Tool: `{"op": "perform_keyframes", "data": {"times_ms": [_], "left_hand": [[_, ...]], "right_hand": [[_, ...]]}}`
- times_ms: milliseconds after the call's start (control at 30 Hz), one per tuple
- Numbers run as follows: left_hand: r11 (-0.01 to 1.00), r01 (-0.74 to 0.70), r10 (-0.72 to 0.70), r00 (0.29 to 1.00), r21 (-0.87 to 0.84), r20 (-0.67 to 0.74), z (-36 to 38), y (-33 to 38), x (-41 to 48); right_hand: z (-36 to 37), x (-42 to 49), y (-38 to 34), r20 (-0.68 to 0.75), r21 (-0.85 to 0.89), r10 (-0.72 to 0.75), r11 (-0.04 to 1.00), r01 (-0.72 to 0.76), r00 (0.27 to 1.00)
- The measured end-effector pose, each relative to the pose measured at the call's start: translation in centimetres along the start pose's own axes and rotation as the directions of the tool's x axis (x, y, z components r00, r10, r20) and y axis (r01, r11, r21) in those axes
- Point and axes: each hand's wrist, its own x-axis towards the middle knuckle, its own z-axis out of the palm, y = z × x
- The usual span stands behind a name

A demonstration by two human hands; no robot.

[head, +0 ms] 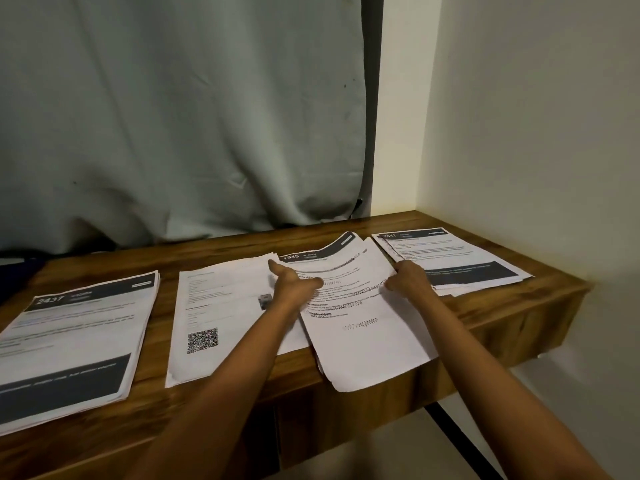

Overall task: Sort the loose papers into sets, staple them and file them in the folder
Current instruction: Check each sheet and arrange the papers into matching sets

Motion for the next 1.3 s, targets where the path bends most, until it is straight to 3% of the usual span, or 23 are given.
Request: {"op": "perform_keyframes", "data": {"times_ms": [200, 433, 600, 800, 900, 967, 1067, 1200, 1300], "left_hand": [[0.956, -0.068, 0.066, 0.998, 0.287, 0.017, -0.1, -1.2, 0.6], [0.864, -0.154, 0.144, 0.988, 0.479, 0.059, 1.1, -1.7, 1.0], [0.819, -0.197, 0.212, 0.977, 0.539, 0.034, 1.3, -2.7, 1.8], [0.850, -0.213, 0.240, 0.971, 0.482, 0.007, 1.0, -2.9, 2.4], [0.859, -0.259, 0.278, 0.960, 0.442, 0.023, 0.9, -3.0, 2.5], [0.889, -0.285, 0.300, 0.954, 0.359, 0.014, 0.9, -2.6, 2.4], [0.962, -0.240, 0.243, 0.970, 0.127, -0.005, 0.8, -1.3, 2.5], [0.984, -0.121, 0.123, 0.992, -0.127, 0.002, 0.1, 1.5, 2.8], [0.949, -0.219, 0.228, 0.974, -0.228, 0.011, -0.3, 4.3, 2.5]], "right_hand": [[0.9, 0.0, 0.2, 0.005, -0.080, 0.010, 0.997, -0.009, 1.000], [-0.2, 0.2, -1.2, 0.126, -0.222, 0.100, 0.973, -0.070, 0.987], [-0.2, 0.7, -1.0, 0.165, -0.165, 0.123, 0.982, -0.096, 0.979], [0.9, -0.2, -0.5, -0.010, 0.013, 0.118, 0.993, -0.118, 0.993], [0.9, -0.2, 0.3, -0.089, 0.202, 0.125, 0.974, -0.105, 0.988], [0.2, -0.1, 0.7, -0.079, 0.424, 0.109, 0.903, -0.066, 0.991], [-1.6, -0.4, 0.7, -0.059, 0.717, 0.029, 0.696, 0.022, 0.998], [-4.3, -0.7, -0.6, -0.093, 0.828, -0.084, 0.547, 0.124, 0.992], [-5.4, -0.1, -1.8, -0.132, 0.859, -0.124, 0.482, 0.176, 0.983]]}}
